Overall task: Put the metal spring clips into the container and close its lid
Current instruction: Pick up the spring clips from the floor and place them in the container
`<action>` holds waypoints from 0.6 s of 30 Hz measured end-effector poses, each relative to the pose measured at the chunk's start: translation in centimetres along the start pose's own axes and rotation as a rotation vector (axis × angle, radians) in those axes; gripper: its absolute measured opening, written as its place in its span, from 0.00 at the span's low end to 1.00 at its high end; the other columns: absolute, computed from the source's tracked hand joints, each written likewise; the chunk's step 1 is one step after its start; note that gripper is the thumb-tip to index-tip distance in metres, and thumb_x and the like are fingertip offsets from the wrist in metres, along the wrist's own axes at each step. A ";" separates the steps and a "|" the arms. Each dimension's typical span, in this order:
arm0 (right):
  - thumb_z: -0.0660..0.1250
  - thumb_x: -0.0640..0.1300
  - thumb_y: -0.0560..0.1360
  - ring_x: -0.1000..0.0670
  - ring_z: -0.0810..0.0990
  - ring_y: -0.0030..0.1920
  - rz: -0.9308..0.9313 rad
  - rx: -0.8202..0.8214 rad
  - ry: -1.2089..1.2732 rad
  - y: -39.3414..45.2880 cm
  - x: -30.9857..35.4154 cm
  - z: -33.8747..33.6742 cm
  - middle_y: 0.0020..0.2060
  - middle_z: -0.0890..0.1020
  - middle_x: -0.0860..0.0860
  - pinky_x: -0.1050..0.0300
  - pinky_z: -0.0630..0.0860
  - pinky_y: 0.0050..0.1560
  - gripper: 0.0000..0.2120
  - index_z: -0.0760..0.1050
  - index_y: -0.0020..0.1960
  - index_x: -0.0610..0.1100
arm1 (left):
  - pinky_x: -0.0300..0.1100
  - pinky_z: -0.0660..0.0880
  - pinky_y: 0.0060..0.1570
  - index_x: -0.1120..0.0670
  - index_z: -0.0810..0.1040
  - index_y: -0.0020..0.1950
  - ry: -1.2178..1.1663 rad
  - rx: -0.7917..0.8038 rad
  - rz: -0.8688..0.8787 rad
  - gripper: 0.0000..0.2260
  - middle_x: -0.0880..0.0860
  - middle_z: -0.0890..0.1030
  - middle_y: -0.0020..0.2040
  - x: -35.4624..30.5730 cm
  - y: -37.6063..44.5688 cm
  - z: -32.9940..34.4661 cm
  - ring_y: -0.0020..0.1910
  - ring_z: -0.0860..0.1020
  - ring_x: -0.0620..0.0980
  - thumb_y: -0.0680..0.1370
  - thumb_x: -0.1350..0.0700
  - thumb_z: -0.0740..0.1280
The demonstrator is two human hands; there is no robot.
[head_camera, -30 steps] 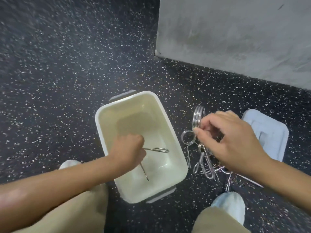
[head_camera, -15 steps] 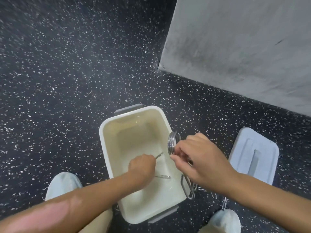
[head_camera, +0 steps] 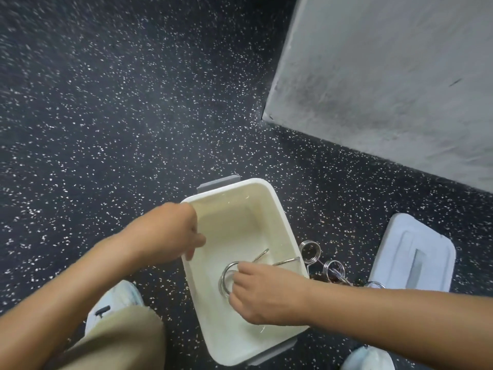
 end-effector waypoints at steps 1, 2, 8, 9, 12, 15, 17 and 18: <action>0.63 0.37 0.74 0.47 0.72 0.35 -0.051 0.045 -0.032 0.7 0.4 0.7 0.35 0.80 0.52 0.55 0.70 0.44 0.06 0.77 0.43 0.46 | 0.40 0.74 0.29 0.52 0.84 0.27 -0.015 -0.025 -0.003 0.15 0.50 0.77 0.21 0.2 0.1 -0.1 0.22 0.75 0.48 0.73 0.51 0.68; 0.63 0.38 0.75 0.47 0.71 0.35 -0.096 0.089 -0.066 1.3 0.7 1.2 0.36 0.81 0.53 0.55 0.70 0.45 0.07 0.78 0.45 0.47 | 0.40 0.74 0.28 0.52 0.83 0.26 -0.025 -0.043 -0.003 0.15 0.51 0.77 0.21 0.4 0.1 0.0 0.21 0.75 0.48 0.72 0.51 0.67; 0.66 0.47 0.76 0.49 0.73 0.40 -0.261 0.342 -0.139 2.7 1.4 4.5 0.38 0.81 0.58 0.57 0.67 0.46 0.06 0.83 0.47 0.53 | 0.40 0.73 0.29 0.53 0.82 0.27 -0.021 -0.108 0.043 0.17 0.50 0.77 0.20 -0.7 0.1 1.0 0.22 0.78 0.49 0.74 0.47 0.67; 0.66 0.47 0.76 0.50 0.76 0.42 -0.271 0.370 -0.122 2.6 1.5 4.8 0.40 0.82 0.58 0.58 0.69 0.48 0.07 0.83 0.48 0.53 | 0.40 0.71 0.28 0.53 0.81 0.28 -0.029 -0.124 0.054 0.20 0.49 0.76 0.19 -1.0 0.0 1.0 0.23 0.77 0.48 0.75 0.44 0.66; 0.63 0.48 0.78 0.49 0.74 0.40 -0.188 0.370 -0.072 2.8 1.9 5.3 0.42 0.84 0.57 0.56 0.68 0.48 0.10 0.84 0.48 0.53 | 0.40 0.65 0.27 0.53 0.80 0.30 -0.052 -0.190 0.089 0.27 0.44 0.73 0.18 -2.2 -0.5 0.8 0.22 0.74 0.46 0.77 0.35 0.61; 0.70 0.48 0.72 0.48 0.70 0.34 -0.047 0.300 0.007 2.4 1.8 4.8 0.35 0.82 0.56 0.56 0.70 0.47 0.04 0.84 0.40 0.52 | 0.41 0.67 0.26 0.54 0.80 0.34 -0.026 -0.255 0.125 0.28 0.49 0.77 0.24 -3.0 -0.6 0.3 0.25 0.77 0.50 0.78 0.34 0.58; 0.70 0.43 0.69 0.50 0.76 0.33 0.037 0.196 0.105 0.9 1.9 3.6 0.31 0.81 0.55 0.57 0.75 0.48 0.04 0.82 0.38 0.51 | 0.42 0.72 0.28 0.55 0.79 0.36 0.021 -0.276 0.177 0.28 0.52 0.80 0.29 -3.8 -0.3 0.1 0.28 0.78 0.52 0.78 0.33 0.56; 0.68 0.41 0.69 0.51 0.78 0.34 0.085 0.145 0.153 -0.2 1.8 2.8 0.31 0.81 0.55 0.57 0.75 0.46 0.06 0.80 0.38 0.51 | 0.43 0.72 0.28 0.54 0.78 0.36 0.046 -0.282 0.201 0.27 0.52 0.80 0.29 -4.4 -0.2 0.0 0.29 0.78 0.52 0.78 0.34 0.56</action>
Point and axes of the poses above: each hand's wrist, its own y-axis towards the middle knuckle, its own z-axis out of the palm, x = y × z, the point moved 2 cm from there along y, towards the middle knuckle
